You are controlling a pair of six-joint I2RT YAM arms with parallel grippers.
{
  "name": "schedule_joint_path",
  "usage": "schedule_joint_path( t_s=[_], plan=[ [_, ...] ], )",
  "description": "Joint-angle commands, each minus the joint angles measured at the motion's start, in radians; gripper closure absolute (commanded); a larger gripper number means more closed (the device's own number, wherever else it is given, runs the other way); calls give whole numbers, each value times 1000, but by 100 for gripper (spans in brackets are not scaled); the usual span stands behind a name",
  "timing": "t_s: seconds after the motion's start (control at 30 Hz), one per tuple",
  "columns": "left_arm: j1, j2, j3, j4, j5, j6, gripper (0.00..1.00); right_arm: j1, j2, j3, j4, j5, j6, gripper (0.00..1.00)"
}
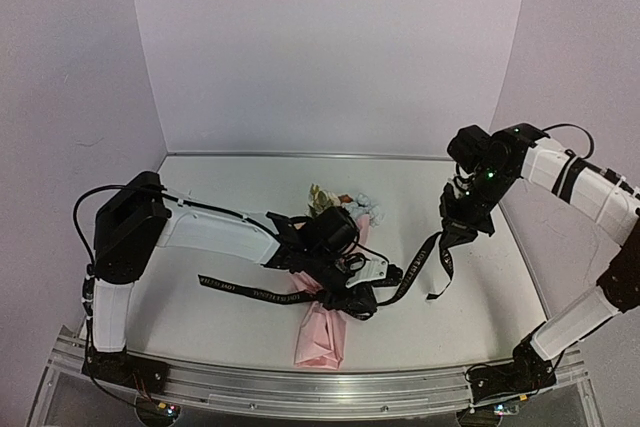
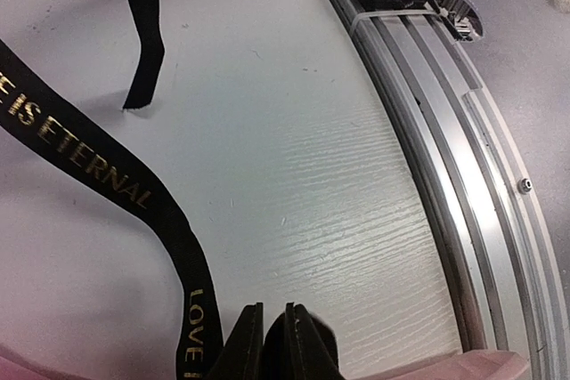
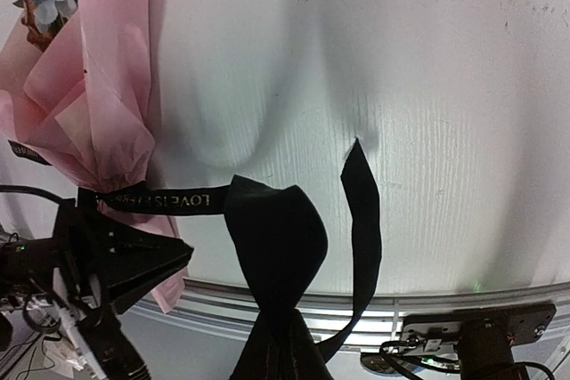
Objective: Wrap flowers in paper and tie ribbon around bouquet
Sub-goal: Cross the half-tied ribbon over the folded bouquet.
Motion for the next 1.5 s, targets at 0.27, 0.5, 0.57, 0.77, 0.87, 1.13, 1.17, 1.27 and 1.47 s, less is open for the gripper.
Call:
schedule_joint_path(
  t_s=[0.27,0.5,0.57,0.77,0.87,1.13,1.17,1.27,1.47],
  plan=[
    [-29,-100,-82,238,-132,-112,51,40,41,134,-45,-28,-11,100],
    [18,-239,-190,386,-119,-212,47,83,56,184,-50,-61,-23,100],
    [47,-276,-228,440,-105,-243,46,105,58,208,-49,-86,-37,100],
    [99,-312,-283,537,-69,-286,42,186,63,282,-52,-158,-84,100],
    [103,-306,-279,576,-57,-289,41,210,73,299,-52,-197,-91,100],
    [102,-271,-248,632,63,-290,40,254,97,312,-62,-280,-133,100],
    [102,-269,-248,630,75,-285,40,256,98,313,-66,-283,-138,100],
    [102,-252,-238,624,122,-290,40,262,100,320,-76,-299,-157,100],
    [100,-197,-202,651,149,-316,41,282,121,337,-88,-331,-180,100]
  ],
)
